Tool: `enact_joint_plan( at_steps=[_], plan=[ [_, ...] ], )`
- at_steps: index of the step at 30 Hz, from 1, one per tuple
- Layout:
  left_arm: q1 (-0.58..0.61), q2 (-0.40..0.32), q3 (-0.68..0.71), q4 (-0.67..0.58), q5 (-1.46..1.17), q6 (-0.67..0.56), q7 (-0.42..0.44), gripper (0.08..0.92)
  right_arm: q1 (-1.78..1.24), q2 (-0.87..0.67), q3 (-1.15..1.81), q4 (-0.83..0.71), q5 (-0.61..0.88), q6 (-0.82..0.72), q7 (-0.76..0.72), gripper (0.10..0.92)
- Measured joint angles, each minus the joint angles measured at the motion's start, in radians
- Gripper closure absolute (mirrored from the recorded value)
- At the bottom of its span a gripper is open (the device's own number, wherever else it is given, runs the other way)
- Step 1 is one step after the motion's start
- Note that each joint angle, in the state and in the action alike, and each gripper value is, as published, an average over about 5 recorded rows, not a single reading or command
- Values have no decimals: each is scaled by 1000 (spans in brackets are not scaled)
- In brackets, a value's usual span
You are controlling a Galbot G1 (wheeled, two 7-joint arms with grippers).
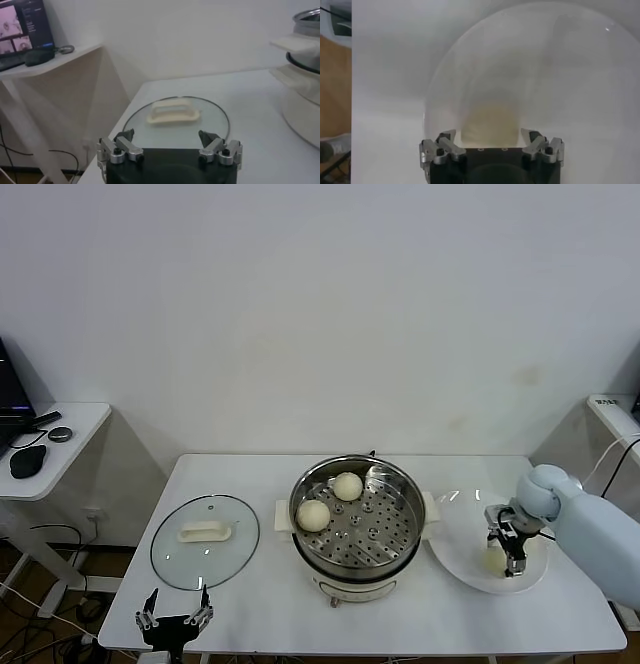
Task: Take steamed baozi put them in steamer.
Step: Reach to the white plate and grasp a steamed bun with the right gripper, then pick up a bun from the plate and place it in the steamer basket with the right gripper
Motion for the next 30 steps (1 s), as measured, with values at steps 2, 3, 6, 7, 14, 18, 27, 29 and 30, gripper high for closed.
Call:
enact_joint_plan(
  at_steps=[2,3,6,7,14,18,27,29,30],
  plan=[
    [-1,0,0,1,0,0,0,177,-1,-1,4,-1,0,1,2,395],
    [-2,0,1,1,0,0,0,177,-1,-2,6,-2,0,1,3,419],
    [-5,0,2,3,0,0,0,177,2,-3,11,-4,5,1,2,467],
    [-7,-1,2,4,0,0,0,177,5,-3,13,-6,8,1,1,478],
    [-19,-3,10,13,4,0,-2,177,61,0,9,-11,45,-3,-11,507],
    [-28,-8,10,11,12,-2,-8,177,146,7,-31,5,91,-11,-22,508],
    [-29,-18,1,-11,19,-9,-22,177,408,77,-144,49,261,-24,-50,510],
    [-26,-20,-2,-16,17,-10,-25,177,461,99,-169,59,307,-14,-56,512],
    [-24,-21,-2,-19,17,-10,-27,177,486,110,-182,64,330,-6,-59,514]
  ],
)
